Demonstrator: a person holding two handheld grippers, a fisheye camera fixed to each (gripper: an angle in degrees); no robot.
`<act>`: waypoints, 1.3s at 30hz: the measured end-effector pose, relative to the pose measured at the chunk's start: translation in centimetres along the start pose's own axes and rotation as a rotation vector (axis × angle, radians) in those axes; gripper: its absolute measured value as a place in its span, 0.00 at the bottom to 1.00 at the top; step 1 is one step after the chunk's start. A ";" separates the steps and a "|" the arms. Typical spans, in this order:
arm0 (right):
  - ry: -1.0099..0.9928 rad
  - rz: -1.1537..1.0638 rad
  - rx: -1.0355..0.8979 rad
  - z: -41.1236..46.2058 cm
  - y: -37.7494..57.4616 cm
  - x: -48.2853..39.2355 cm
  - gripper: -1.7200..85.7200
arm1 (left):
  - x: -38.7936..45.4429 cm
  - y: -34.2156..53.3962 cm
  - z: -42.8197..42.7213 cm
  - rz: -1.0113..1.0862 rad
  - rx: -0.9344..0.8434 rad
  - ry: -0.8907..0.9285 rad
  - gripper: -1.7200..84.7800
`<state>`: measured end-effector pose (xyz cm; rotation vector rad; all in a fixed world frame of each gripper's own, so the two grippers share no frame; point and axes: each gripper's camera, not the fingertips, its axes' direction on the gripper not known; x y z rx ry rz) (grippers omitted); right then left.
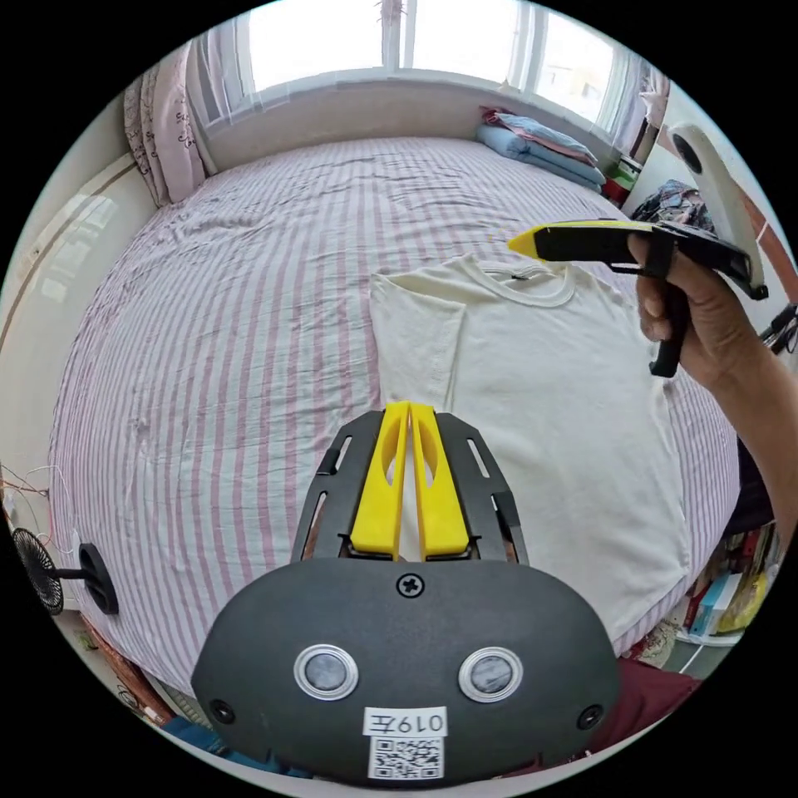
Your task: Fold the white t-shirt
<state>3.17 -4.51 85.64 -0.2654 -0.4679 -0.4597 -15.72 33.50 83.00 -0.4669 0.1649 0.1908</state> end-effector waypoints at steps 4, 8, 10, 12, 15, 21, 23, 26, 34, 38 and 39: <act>0.080 0.090 -0.053 -3.6 5.7 -3.2 0.01 | 2.8 -0.3 -0.2 0.105 -0.069 0.113 0.03; 0.054 0.156 -0.143 -5.4 10.9 -4.8 0.01 | 6.0 -0.2 0.6 0.161 -0.186 0.197 0.03; 0.055 0.166 -0.199 -6.0 12.6 -4.6 0.01 | 7.3 -0.3 0.5 0.165 -0.184 0.198 0.03; 0.070 0.205 -0.158 -7.6 14.4 -3.4 0.01 | 8.6 -1.1 0.4 0.144 -0.145 0.159 0.03; 0.138 0.276 -0.098 -10.3 17.2 0.3 0.01 | 9.5 -3.3 1.2 0.098 -0.108 0.139 0.03; 0.144 0.143 -0.067 -13.2 18.0 8.3 0.02 | 9.2 -12.0 2.4 0.032 0.022 0.058 0.03; 0.150 0.073 -0.054 -14.0 16.6 10.8 0.04 | 8.0 -16.1 2.6 0.027 0.056 0.090 0.03; 0.161 0.011 -0.061 -14.3 14.7 13.8 0.07 | 5.9 -23.3 3.9 0.056 0.075 0.175 0.03; 0.139 -0.042 -0.072 -13.8 12.8 18.2 0.06 | 11.4 -34.9 12.2 0.648 -0.258 0.169 0.04; 0.139 -0.038 -0.103 -13.0 13.6 18.6 0.09 | 14.0 -36.7 14.3 0.772 -0.303 0.129 0.06; 0.138 -0.038 -0.106 -12.9 13.7 18.6 0.09 | 14.5 -37.0 14.7 0.797 -0.306 0.122 0.07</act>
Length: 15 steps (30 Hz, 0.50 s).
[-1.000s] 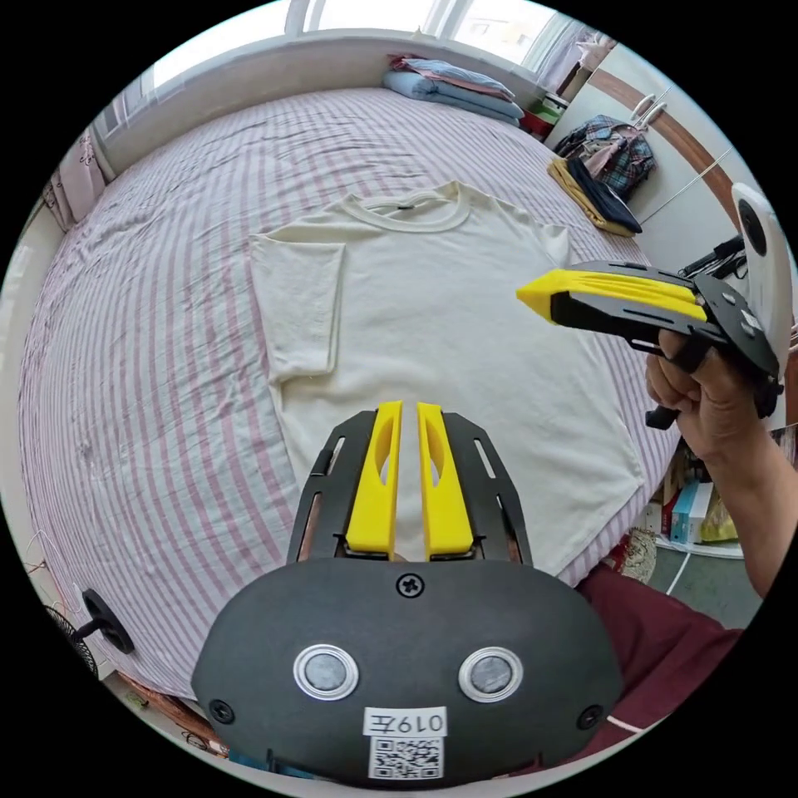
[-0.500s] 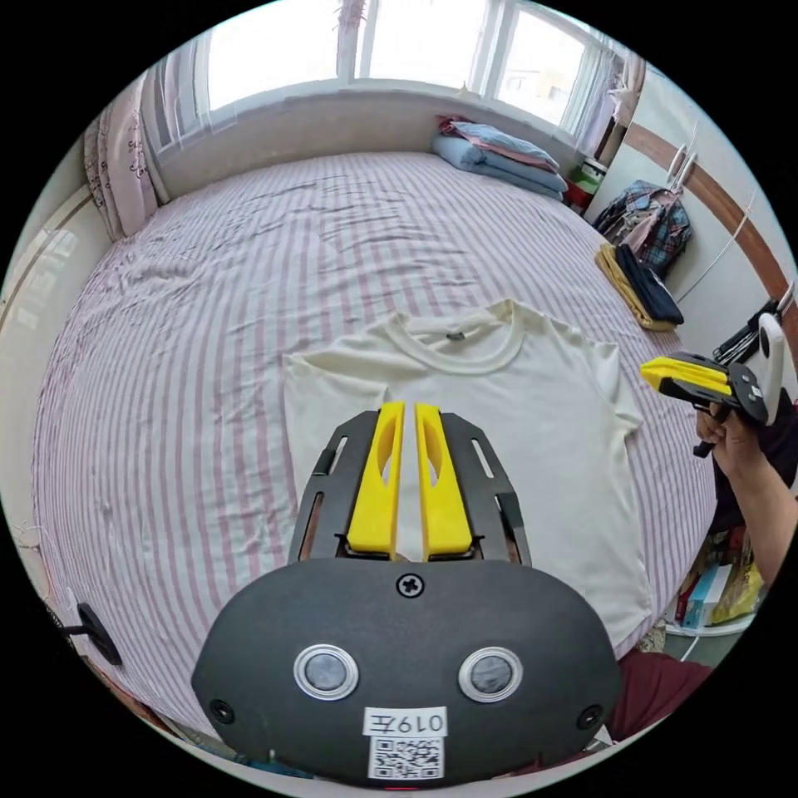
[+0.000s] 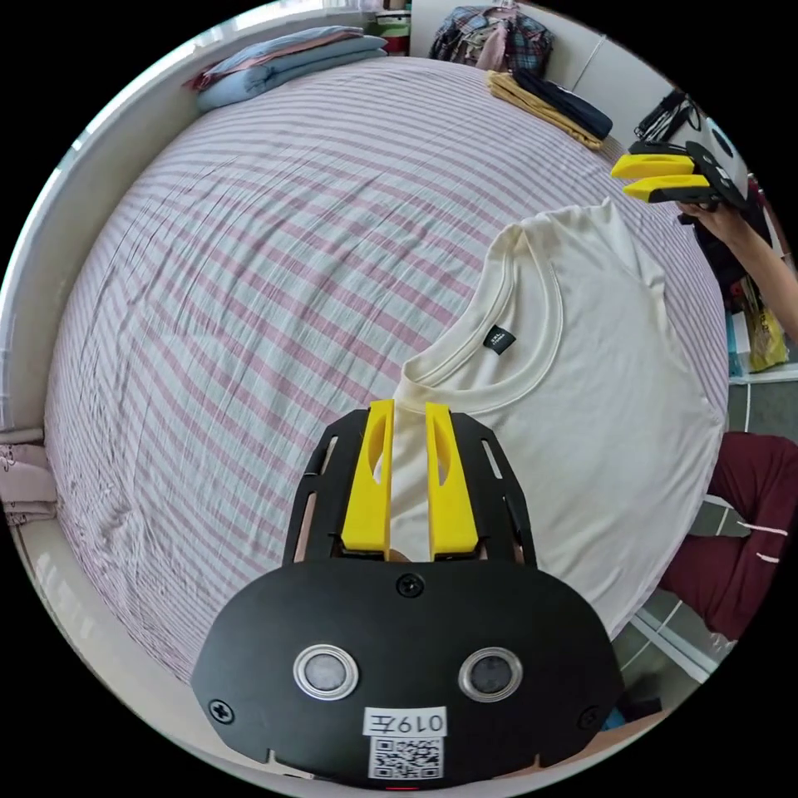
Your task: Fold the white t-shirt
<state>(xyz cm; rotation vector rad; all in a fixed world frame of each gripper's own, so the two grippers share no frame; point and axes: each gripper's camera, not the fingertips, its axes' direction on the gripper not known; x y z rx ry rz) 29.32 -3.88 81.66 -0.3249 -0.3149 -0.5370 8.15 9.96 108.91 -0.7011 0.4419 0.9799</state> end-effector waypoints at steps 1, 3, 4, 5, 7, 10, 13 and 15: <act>-0.006 0.000 -0.014 0.4 0.1 -0.1 0.10 | 0.0 -0.3 0.1 0.010 -0.007 0.003 0.07; -0.005 -0.005 -0.033 0.9 0.2 -0.2 0.10 | -0.2 -1.4 0.2 0.014 -0.004 -0.031 0.08; 0.005 -0.005 -0.034 1.2 0.1 -0.2 0.11 | -0.3 -1.6 0.1 0.009 0.005 -0.019 0.08; 0.006 -0.010 -0.046 1.5 -0.1 -0.1 0.11 | -0.5 -2.0 0.1 0.008 0.008 -0.007 0.08; -0.001 -0.009 -0.052 2.0 -0.7 0.3 0.11 | -0.3 -2.7 0.3 0.024 0.000 -0.009 0.08; -0.029 -0.015 -0.069 3.0 -1.9 1.3 0.09 | 0.3 -4.0 0.9 0.046 -0.023 0.016 0.06; -0.057 -0.036 -0.086 3.8 -3.3 2.0 0.04 | 0.6 -4.9 0.8 0.052 -0.026 0.028 0.05; -0.067 -0.039 -0.088 4.1 -4.0 2.4 0.02 | 0.4 -5.3 0.2 0.032 -0.003 0.032 0.04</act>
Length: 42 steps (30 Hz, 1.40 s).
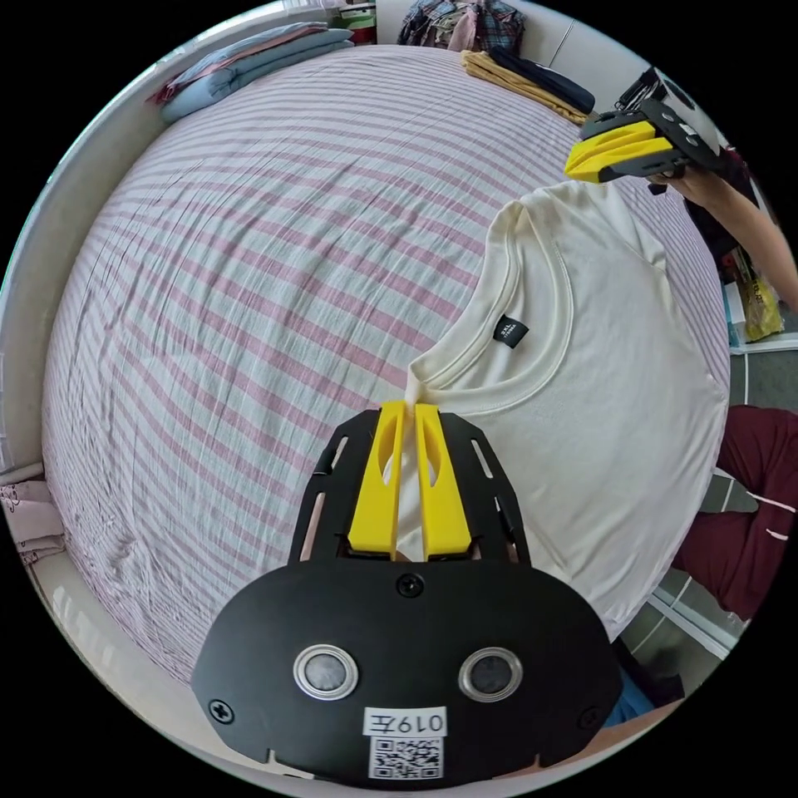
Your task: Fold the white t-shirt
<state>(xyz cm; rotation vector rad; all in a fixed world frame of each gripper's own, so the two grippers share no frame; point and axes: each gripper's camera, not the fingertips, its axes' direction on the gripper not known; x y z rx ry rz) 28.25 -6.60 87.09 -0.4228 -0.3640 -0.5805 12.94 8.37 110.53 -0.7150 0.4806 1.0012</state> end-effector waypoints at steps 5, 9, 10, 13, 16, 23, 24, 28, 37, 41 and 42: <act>0.002 0.011 0.029 -0.5 -0.6 0.5 0.02 | 0.9 -1.4 0.2 -0.012 -0.036 -0.059 0.04; -0.030 0.020 0.011 -0.6 0.1 0.7 0.05 | 1.7 -2.3 -0.1 -0.008 -0.069 -0.073 0.06; -0.038 0.022 0.005 -0.7 0.4 0.7 0.05 | 1.7 -2.4 -0.3 -0.003 -0.072 -0.071 0.06; -0.051 0.028 0.023 -1.3 1.4 0.6 0.04 | 2.1 -3.0 -1.0 0.052 -0.122 -0.064 0.09; -0.048 0.051 0.033 -1.9 2.8 0.7 0.02 | 2.9 -3.5 -2.1 0.102 -0.152 -0.069 0.09; 0.003 0.181 0.051 -4.9 8.3 4.0 0.01 | 2.5 -0.8 -6.2 -0.066 -0.013 -0.112 0.05; 0.019 0.190 0.051 -5.2 8.7 4.2 0.01 | 3.0 -0.2 -7.4 -0.108 0.064 -0.104 0.05; 0.072 0.275 0.018 -6.5 11.9 6.6 0.02 | 8.7 0.9 -9.9 -0.162 0.258 -0.068 0.04; 0.070 0.145 -0.109 -3.3 12.4 9.3 0.06 | 38.0 -2.8 -9.8 -0.068 0.519 0.006 0.05; 0.086 -0.053 -0.144 -1.7 11.0 10.1 0.09 | 46.3 -5.1 -8.3 -0.001 0.530 -0.053 0.06; 0.079 -0.080 -0.142 -1.5 10.8 10.3 0.09 | 47.8 -5.5 -7.7 0.026 0.518 -0.077 0.06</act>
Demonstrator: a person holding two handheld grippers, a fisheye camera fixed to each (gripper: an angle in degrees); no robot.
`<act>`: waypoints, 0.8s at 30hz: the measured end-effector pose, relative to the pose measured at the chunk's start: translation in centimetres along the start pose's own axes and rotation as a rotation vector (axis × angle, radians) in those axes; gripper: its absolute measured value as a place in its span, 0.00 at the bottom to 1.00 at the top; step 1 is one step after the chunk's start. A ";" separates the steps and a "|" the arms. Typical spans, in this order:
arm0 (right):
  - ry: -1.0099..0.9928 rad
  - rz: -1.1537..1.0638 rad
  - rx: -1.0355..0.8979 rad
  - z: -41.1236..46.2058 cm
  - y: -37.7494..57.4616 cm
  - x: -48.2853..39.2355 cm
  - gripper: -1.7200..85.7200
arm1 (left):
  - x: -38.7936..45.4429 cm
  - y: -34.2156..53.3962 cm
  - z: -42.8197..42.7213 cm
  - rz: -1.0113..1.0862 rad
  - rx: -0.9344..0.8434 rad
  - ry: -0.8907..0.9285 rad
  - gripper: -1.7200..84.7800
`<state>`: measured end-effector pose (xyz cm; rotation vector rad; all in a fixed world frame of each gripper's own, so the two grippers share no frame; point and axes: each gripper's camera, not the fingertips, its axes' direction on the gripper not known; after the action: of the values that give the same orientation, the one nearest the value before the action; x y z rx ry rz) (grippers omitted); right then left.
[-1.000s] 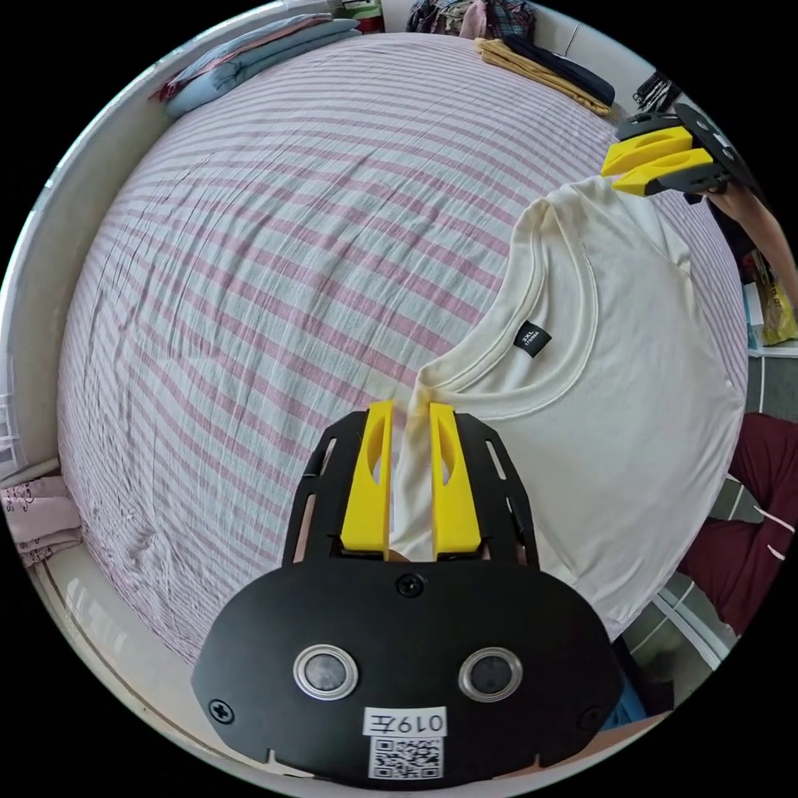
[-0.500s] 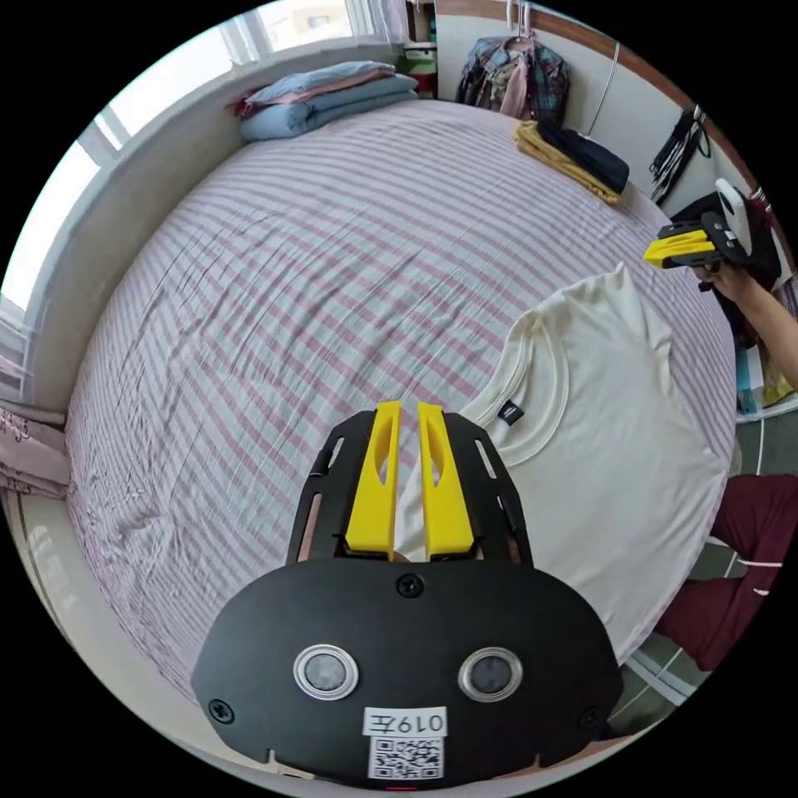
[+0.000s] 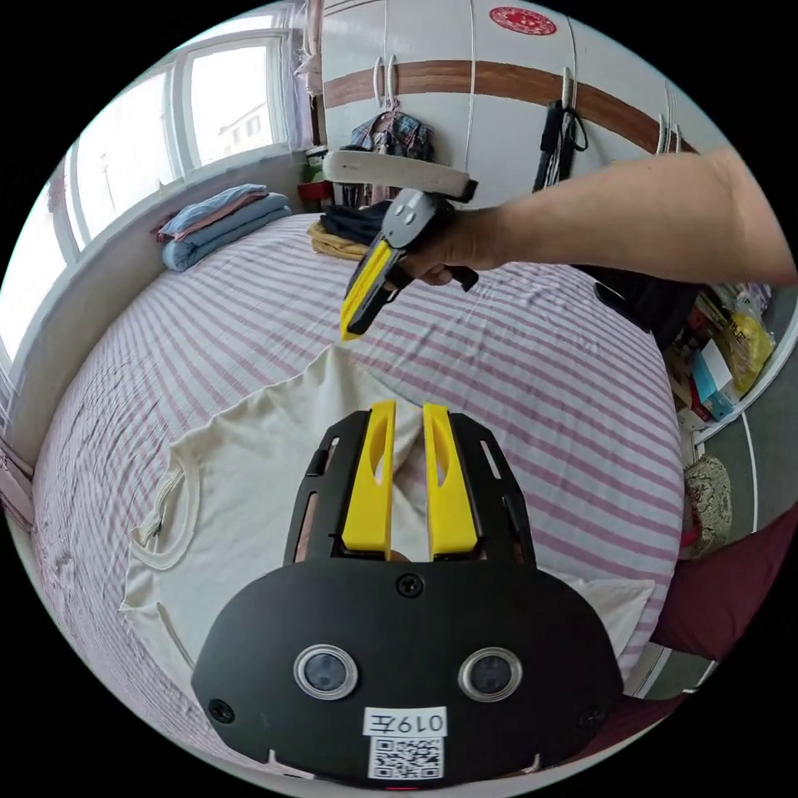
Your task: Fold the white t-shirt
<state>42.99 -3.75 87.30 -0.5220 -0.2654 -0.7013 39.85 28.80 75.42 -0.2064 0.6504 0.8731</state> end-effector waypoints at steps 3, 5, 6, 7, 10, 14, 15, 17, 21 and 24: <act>-0.009 -0.104 -0.003 0.7 -0.9 0.6 0.11 | 1.6 0.0 1.2 0.023 -0.024 -0.011 0.07; -0.012 -0.188 -0.026 1.5 -1.8 0.9 0.10 | 2.0 0.1 1.8 0.032 -0.044 -0.007 0.07; -0.020 -0.203 -0.027 1.7 -2.1 1.0 0.10 | 2.4 0.2 2.2 0.051 -0.061 -0.018 0.06; -0.035 -0.230 -0.035 2.1 -2.5 1.1 0.10 | 2.6 0.2 2.4 0.060 -0.068 -0.020 0.06; -0.038 -0.276 -0.049 3.0 -3.5 1.7 0.10 | 3.6 0.3 3.0 0.089 -0.096 -0.034 0.06; -0.064 -0.322 -0.049 3.9 -4.7 2.4 0.09 | 6.0 0.2 3.8 0.198 -0.137 -0.057 0.05; -0.063 -0.331 -0.055 4.1 -4.9 2.4 0.09 | 6.6 0.3 4.1 0.223 -0.156 -0.065 0.04; -0.085 -0.354 -0.065 4.7 -5.6 2.7 0.09 | 7.3 0.6 4.5 0.246 -0.173 -0.086 0.04; -0.114 -0.361 -0.085 5.8 -6.5 3.3 0.07 | 8.2 0.9 5.0 0.246 -0.205 -0.099 0.04; -0.126 -0.360 -0.105 6.5 -7.0 3.7 0.02 | 8.1 1.3 4.8 0.193 -0.209 -0.096 0.03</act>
<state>40.65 -6.79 96.81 -0.6275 -0.4493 -1.0374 44.75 36.90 74.44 -0.2909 0.4945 1.1315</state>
